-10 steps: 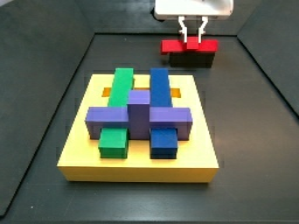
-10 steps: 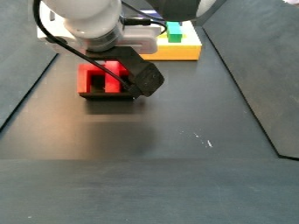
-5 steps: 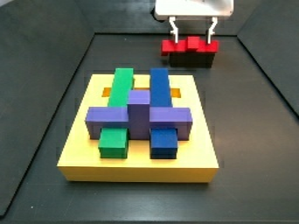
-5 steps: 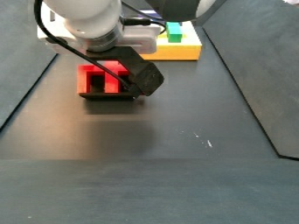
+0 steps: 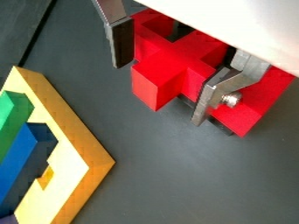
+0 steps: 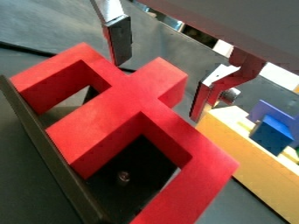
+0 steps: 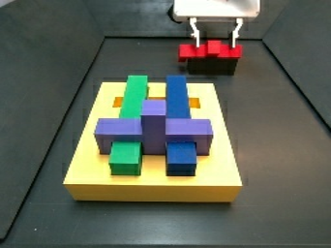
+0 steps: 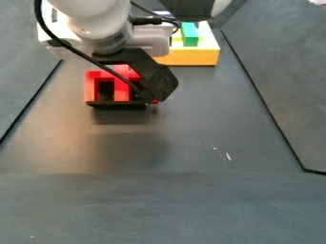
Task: Pick up the red object. Move up. Place the red object on the fixture. Regrasp the red object. Move to above the board. Insert the red object.
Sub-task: Regrasp the red object.
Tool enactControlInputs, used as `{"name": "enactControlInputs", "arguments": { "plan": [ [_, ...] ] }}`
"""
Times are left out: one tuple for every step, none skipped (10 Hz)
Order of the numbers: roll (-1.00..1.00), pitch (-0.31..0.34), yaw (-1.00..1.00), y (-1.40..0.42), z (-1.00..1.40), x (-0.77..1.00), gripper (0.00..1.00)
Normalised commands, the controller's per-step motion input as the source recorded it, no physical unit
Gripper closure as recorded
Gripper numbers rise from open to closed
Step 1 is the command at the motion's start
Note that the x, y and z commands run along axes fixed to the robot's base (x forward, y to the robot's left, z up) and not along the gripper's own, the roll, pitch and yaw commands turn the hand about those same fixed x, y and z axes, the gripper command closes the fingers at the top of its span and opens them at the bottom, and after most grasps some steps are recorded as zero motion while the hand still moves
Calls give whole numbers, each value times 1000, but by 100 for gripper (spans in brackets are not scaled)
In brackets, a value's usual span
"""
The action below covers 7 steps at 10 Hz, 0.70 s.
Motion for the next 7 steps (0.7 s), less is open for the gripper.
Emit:
{"name": "enactControlInputs", "arguments": {
  "plan": [
    [437,166,237,-43,129,131,0],
    [534,197,209,-74,157,100,0],
    [574,254,191,-66,231,103,0],
    [591,237,160,-100,186,89,0],
    [683,157,111,-111,169,0,0],
    [686,94,103,-86,186,0,0],
    [766,0,129,-211,120,0,0]
  ]
}}
